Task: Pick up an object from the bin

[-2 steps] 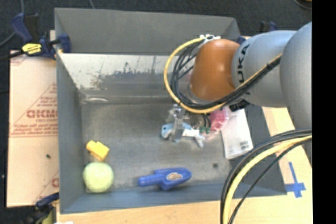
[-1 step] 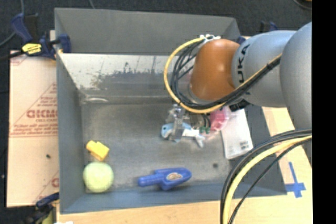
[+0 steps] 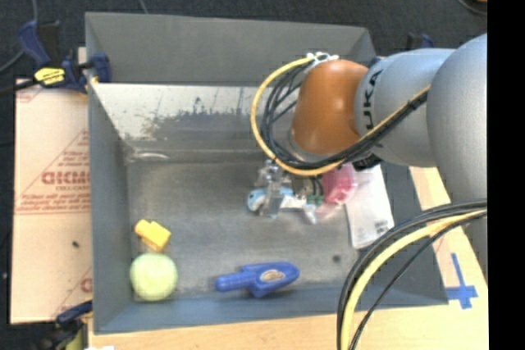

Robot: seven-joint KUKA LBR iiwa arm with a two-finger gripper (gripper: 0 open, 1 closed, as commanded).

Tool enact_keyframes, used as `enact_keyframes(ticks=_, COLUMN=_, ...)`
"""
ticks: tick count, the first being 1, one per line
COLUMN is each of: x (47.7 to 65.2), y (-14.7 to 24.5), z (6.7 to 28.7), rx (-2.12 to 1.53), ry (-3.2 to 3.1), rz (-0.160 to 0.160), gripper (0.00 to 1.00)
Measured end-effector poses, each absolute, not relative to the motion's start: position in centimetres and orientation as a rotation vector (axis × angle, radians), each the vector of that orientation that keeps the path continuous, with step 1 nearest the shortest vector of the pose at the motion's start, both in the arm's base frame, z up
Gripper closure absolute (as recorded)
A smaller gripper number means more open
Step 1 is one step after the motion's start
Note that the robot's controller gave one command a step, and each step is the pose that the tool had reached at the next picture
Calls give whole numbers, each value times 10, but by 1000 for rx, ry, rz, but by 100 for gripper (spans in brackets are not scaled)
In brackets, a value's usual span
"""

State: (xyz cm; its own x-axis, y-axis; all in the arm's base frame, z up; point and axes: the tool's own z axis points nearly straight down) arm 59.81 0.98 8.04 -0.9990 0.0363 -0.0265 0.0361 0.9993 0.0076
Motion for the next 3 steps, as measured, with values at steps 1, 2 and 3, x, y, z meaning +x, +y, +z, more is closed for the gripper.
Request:
enact_keyframes(ticks=1, x=598, y=2, z=107, rx=56, ry=3115, rz=9, gripper=100)
enact_keyframes(ticks=2, x=612, y=11, z=87, rx=63, ry=3105, rz=14, gripper=100)
enact_keyframes(ticks=3, x=606, y=8, z=173, rx=87, ry=3114, rz=11, gripper=100)
